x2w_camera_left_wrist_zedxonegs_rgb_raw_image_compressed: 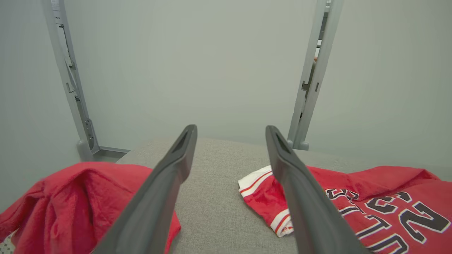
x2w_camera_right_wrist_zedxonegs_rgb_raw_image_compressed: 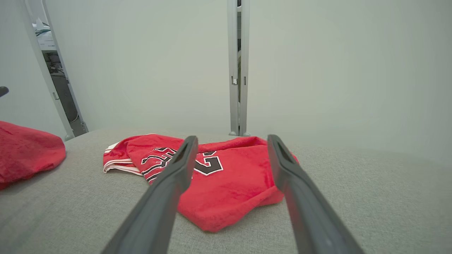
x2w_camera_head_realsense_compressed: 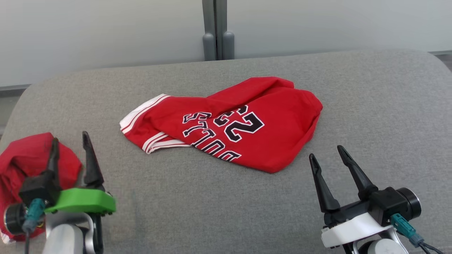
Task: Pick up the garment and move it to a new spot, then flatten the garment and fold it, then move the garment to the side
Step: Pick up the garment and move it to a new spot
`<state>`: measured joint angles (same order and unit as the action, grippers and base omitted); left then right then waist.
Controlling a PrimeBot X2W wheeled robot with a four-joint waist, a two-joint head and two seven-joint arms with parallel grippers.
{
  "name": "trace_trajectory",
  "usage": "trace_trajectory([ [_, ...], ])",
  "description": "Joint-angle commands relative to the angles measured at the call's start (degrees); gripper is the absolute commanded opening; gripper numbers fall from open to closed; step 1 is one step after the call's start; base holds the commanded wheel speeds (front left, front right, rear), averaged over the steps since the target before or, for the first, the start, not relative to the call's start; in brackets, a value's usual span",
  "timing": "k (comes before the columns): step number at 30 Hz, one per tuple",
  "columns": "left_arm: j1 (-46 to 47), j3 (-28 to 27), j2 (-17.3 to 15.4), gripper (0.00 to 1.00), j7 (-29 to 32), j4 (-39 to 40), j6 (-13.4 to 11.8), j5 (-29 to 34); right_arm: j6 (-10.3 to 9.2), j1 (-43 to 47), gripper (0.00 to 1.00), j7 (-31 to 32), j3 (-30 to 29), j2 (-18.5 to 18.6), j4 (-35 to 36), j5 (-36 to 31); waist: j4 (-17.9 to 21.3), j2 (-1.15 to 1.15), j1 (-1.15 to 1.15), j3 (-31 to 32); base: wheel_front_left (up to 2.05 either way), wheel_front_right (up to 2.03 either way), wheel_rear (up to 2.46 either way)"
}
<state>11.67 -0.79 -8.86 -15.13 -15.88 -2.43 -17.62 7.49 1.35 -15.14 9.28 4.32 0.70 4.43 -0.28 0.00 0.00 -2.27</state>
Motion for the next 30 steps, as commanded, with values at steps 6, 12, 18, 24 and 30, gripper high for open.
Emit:
trace_trajectory([
  [6, -8.4, 1.0, 4.2, 1.0, 0.0, 6.4, 2.5, 3.1, 0.01, 1.2, 1.0, 0.0, -1.5, -0.3, 0.0, -0.3, 5.0, 0.0, 0.0, 4.1, 0.0, 0.0, 0.0],
  [12, -15.1, 1.6, 5.7, 1.0, 0.0, 12.0, 4.9, 6.3, 0.01, 2.6, 1.0, 0.0, -2.2, -0.2, -0.5, -0.1, 6.3, 0.0, 0.0, 5.4, 0.0, 0.0, 0.0],
  [18, -21.1, 4.7, 5.9, 1.0, 0.0, 13.3, 3.5, 7.4, 0.01, 3.8, 1.0, 0.0, -1.9, 0.0, -2.0, -0.4, 6.8, 0.0, 0.0, 6.6, 0.0, 0.0, 0.0],
  [24, -22.1, 6.3, 5.9, 1.0, 0.0, 11.8, 1.6, 6.8, 0.01, 4.5, 1.0, 0.0, -2.2, -0.4, -2.6, -0.1, 5.8, 0.0, 0.0, 6.7, 0.0, 0.0, 0.0],
  [30, -20.8, 7.1, 5.9, 1.0, 0.0, 11.5, 0.6, 6.6, 0.01, 4.6, 1.0, 0.0, -2.0, -0.6, -2.9, 0.1, 4.7, 0.0, 0.0, 6.4, 0.0, 0.0, 0.0],
])
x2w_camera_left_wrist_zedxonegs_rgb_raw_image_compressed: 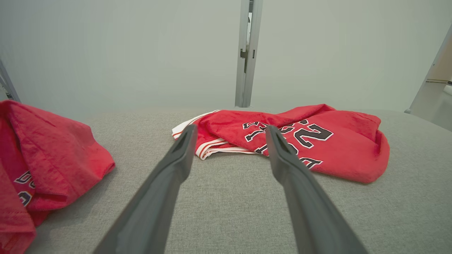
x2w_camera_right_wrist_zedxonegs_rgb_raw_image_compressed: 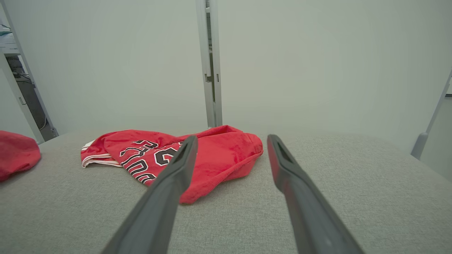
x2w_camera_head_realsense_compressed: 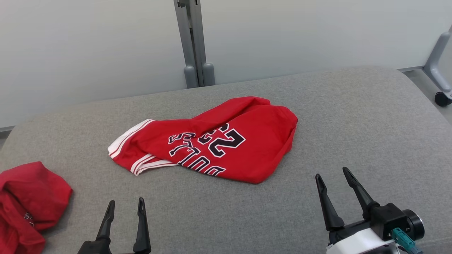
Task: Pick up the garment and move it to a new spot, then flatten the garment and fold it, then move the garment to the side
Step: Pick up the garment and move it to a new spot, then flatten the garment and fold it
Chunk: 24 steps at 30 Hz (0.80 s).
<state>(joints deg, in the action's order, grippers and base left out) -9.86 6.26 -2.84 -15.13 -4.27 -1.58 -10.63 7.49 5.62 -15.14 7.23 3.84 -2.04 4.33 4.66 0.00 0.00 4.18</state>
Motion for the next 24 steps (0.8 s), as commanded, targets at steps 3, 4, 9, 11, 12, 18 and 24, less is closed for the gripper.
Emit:
trace_trajectory([
  [3, 0.9, 0.2, -0.1, 1.0, 0.0, -0.2, -0.4, -0.5, 0.01, 0.3, 1.0, 0.0, 0.1, -0.2, -0.3, 0.2, -0.6, 0.0, 0.0, 0.0, 0.0, 0.0, 0.0],
  [4, 0.9, 0.3, -0.1, 1.0, 0.0, -0.2, -0.4, -0.6, 0.01, 0.3, 1.0, 0.0, 0.1, -0.2, -0.4, 0.2, -0.7, 0.0, 0.0, 0.0, 0.0, 0.0, 0.0],
  [9, 1.1, 0.5, -0.1, 1.0, 0.0, -0.3, -0.3, -0.9, 0.01, 0.2, 1.0, 0.0, 0.3, -0.3, -0.4, 0.2, -1.2, 0.0, 0.0, 0.0, 0.0, 0.0, 0.0],
  [11, 1.0, 0.6, -0.1, 1.0, 0.0, -0.5, -0.3, -1.0, 0.01, 0.4, 1.0, 0.0, 0.4, -0.3, -0.5, 0.2, -1.3, 0.0, 0.0, 0.2, 0.0, 0.0, 0.0],
  [12, 1.0, 0.6, -0.1, 1.0, 0.0, -0.6, -0.3, -1.0, 0.01, 0.4, 1.0, 0.0, 0.4, -0.2, -0.5, 0.2, -1.4, 0.0, 0.0, 0.2, 0.0, 0.0, 0.0],
  [18, 1.2, 1.0, -0.1, 1.0, 0.0, -0.3, -0.6, -0.1, 0.01, 0.7, 1.0, 0.0, 0.7, -0.4, -0.4, -0.1, -1.8, 0.0, 0.0, 0.4, 0.0, 0.0, 0.0],
  [24, 0.9, 1.4, -0.1, 1.0, 0.0, -0.3, -0.9, 0.1, 0.01, 0.5, 1.0, 0.0, 1.0, -0.4, -0.7, 0.2, -1.9, 0.0, 0.0, 0.6, 0.0, 0.0, 0.0],
])
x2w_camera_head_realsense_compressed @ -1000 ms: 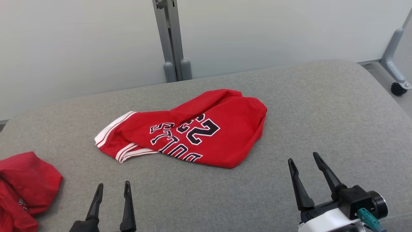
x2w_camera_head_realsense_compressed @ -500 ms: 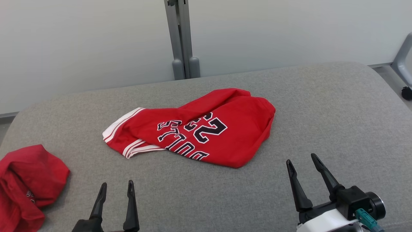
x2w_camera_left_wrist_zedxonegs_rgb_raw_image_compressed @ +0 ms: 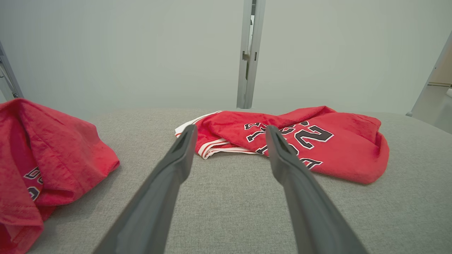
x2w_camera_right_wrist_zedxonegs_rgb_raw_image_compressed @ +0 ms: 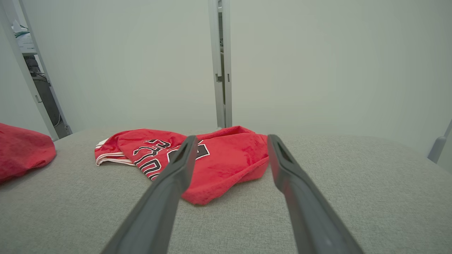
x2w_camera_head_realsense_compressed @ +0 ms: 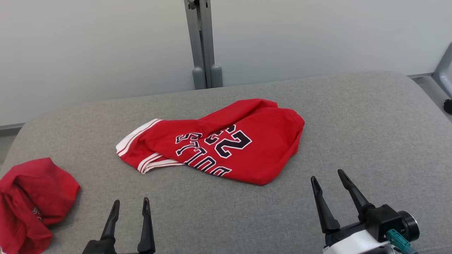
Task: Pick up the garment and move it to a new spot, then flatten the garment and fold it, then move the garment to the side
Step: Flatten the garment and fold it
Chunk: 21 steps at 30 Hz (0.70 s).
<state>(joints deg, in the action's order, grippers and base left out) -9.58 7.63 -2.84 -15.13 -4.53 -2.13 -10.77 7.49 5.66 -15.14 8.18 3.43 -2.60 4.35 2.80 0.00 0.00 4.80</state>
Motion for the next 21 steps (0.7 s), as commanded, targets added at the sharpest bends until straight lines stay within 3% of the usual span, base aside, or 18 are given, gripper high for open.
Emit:
trace_trajectory([
  [1, 0.6, 0.0, -0.1, 1.0, 0.0, -0.1, -0.3, 0.3, 0.01, 0.5, 1.0, 0.0, 0.1, 0.0, -0.2, 0.2, 0.0, 0.0, 0.0, 0.1, 0.0, 0.0, 0.0],
  [12, 1.0, -0.8, -0.1, 1.0, 0.0, -2.3, -0.4, -0.2, 0.01, 0.8, 1.0, 0.0, 0.7, 0.4, -0.1, 0.6, -0.2, 0.0, 0.0, 0.3, 0.0, 0.0, 0.0],
  [21, 12.2, -1.2, -0.1, 1.0, 0.0, -17.5, 4.5, -2.1, 0.01, -1.2, 1.0, 0.0, 2.3, 1.3, 0.4, 0.8, 0.1, 0.0, 0.0, -3.9, 0.0, 0.0, 0.0],
])
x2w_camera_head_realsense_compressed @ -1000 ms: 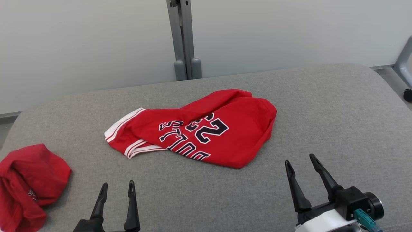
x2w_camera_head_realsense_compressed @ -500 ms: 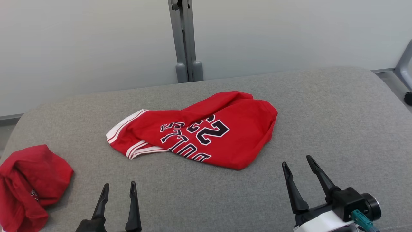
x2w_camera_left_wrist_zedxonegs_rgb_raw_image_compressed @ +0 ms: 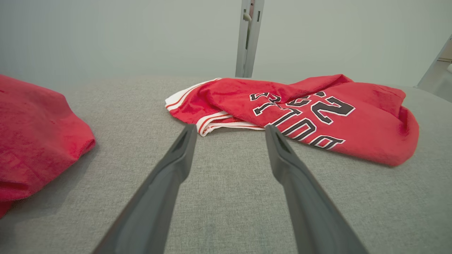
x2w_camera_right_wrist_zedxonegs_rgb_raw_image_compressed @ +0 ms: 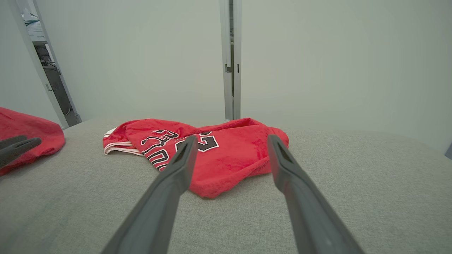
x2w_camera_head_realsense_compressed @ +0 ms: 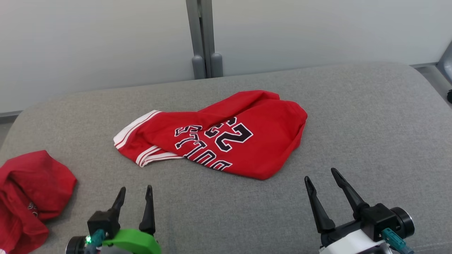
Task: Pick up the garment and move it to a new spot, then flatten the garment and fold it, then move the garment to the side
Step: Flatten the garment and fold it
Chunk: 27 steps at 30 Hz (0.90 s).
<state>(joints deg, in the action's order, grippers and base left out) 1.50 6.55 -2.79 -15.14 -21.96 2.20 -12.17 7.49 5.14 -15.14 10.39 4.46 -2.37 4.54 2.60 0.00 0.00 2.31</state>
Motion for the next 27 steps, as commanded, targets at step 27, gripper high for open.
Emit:
trace_trajectory([
  [27, 41.8, -5.1, -2.2, 1.0, 4.0, -47.3, 0.0, -20.1, 0.01, -10.1, 1.0, 0.0, 1.5, 2.0, 1.9, 0.7, 4.8, 0.0, 0.0, -17.1, 0.0, 0.0, 0.0],
])
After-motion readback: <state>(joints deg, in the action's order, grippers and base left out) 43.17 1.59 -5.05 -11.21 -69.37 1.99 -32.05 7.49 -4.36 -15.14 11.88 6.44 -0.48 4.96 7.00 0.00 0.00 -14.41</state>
